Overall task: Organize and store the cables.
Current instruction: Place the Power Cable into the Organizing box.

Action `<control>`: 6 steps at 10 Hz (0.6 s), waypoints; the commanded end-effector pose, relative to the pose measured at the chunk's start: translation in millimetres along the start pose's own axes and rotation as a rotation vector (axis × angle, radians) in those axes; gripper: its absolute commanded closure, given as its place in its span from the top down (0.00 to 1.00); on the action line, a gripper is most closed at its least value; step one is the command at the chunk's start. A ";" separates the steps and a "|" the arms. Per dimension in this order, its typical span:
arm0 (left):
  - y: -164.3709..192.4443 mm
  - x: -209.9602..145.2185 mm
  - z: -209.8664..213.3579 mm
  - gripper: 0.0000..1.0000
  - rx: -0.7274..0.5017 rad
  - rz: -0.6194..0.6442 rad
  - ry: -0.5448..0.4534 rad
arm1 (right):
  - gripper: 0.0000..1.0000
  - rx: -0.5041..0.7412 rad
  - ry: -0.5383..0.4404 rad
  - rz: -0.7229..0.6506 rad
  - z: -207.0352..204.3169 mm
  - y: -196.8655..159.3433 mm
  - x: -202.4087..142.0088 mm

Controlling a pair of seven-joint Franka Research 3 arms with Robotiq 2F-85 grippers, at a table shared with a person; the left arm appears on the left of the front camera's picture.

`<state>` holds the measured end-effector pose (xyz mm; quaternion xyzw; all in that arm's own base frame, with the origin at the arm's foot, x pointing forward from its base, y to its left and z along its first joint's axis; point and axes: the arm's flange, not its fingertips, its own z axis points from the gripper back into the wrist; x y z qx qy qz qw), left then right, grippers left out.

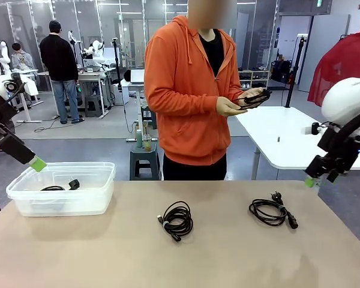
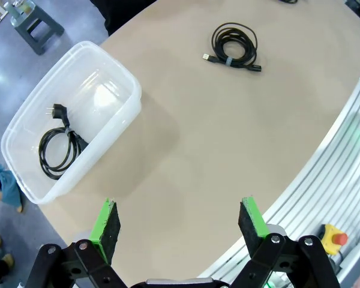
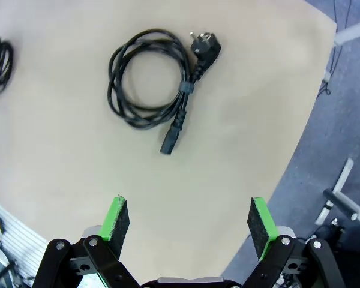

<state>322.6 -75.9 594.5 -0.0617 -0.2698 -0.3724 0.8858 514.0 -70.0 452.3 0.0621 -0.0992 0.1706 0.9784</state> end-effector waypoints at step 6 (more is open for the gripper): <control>0.0 -0.1 0.1 1.00 0.000 -0.001 0.000 | 1.00 -0.041 0.022 -0.184 -42.4 15.3 37.7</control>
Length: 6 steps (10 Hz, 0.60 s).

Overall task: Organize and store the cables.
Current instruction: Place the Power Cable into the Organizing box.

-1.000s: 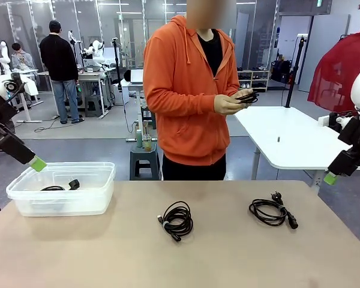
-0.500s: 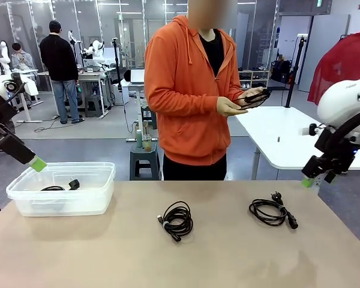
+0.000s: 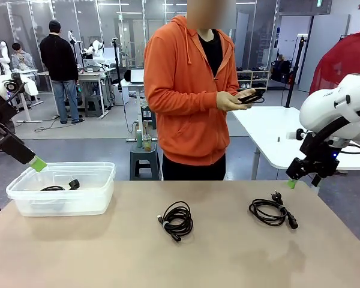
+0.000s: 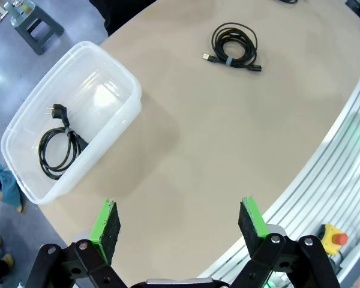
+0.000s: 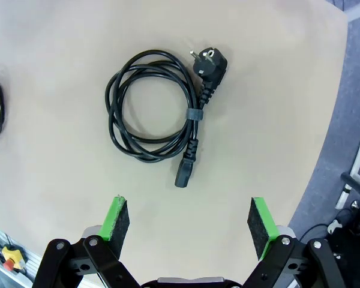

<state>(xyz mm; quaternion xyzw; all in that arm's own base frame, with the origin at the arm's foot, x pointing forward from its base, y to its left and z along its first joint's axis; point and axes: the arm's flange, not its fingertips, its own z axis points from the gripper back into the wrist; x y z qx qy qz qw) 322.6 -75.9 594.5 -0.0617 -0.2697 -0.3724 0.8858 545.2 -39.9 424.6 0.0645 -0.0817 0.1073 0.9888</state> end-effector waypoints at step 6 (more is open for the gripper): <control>0.0 -0.1 0.2 1.00 0.000 -0.001 0.000 | 1.00 -0.032 -0.007 -0.131 -48.9 2.4 26.5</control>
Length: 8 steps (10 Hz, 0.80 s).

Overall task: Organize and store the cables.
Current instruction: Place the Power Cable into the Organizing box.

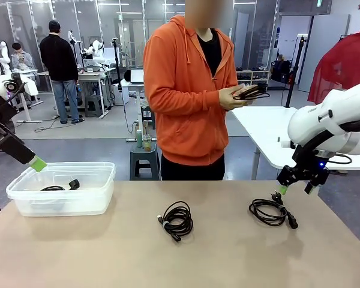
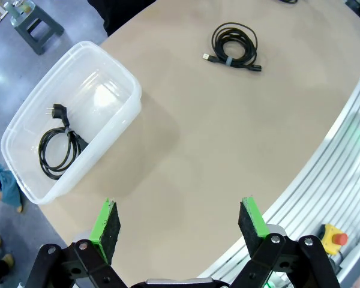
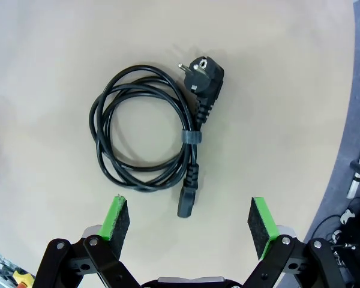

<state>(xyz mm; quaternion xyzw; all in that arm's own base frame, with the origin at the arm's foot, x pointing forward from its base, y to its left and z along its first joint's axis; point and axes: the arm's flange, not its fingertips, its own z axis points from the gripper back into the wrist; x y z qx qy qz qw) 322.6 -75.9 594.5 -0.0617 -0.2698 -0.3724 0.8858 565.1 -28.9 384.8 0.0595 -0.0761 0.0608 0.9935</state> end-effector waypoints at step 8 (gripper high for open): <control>0.0 -0.1 0.1 1.00 0.000 -0.001 0.000 | 1.00 -0.019 0.065 -0.078 -78.1 10.3 31.8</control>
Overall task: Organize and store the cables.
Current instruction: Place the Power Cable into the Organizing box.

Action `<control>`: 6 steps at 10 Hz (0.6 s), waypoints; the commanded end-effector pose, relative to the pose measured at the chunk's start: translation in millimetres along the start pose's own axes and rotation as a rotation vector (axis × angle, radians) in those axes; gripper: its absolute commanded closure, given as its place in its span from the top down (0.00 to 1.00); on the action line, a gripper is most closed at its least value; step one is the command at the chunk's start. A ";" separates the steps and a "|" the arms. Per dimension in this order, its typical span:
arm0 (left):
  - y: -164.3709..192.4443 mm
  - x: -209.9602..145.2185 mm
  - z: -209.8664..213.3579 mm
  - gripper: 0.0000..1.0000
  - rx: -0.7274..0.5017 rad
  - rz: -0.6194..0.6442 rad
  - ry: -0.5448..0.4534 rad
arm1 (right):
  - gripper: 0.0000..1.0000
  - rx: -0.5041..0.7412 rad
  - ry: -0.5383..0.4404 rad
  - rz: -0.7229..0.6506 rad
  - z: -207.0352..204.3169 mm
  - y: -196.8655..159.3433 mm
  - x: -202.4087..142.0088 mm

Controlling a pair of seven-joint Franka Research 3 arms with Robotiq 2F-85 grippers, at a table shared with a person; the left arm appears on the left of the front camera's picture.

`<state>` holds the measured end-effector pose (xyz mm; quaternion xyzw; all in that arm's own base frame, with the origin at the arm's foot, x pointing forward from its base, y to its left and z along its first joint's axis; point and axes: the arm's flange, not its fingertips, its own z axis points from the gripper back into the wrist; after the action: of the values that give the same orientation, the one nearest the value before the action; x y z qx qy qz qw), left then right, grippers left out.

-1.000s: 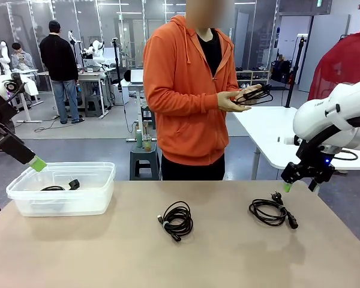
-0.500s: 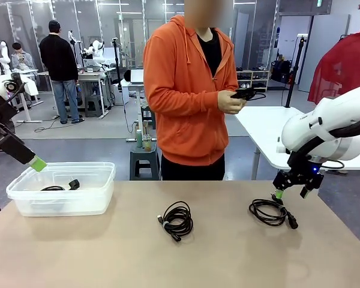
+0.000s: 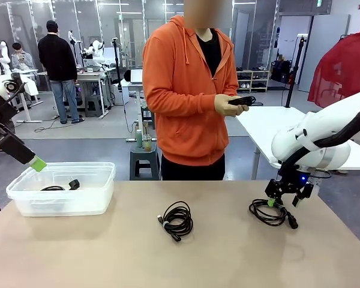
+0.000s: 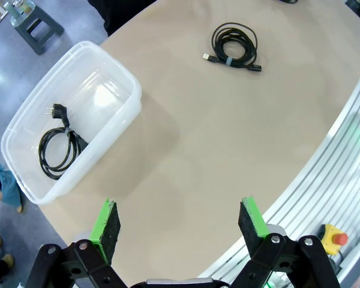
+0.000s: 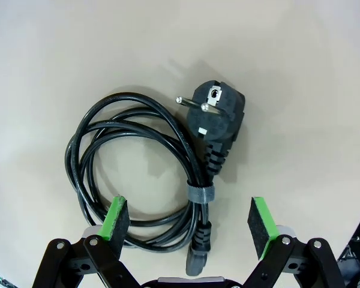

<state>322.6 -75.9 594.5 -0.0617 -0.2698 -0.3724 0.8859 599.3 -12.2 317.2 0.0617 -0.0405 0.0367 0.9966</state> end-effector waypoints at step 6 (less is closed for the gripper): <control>0.0 -0.1 0.1 1.00 0.000 -0.001 0.000 | 0.95 -0.037 0.025 -0.034 -21.8 4.4 8.1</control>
<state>322.6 -75.9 594.5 -0.0617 -0.2698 -0.3724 0.8859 602.2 -8.1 296.7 0.0554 -0.0283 0.0341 0.9975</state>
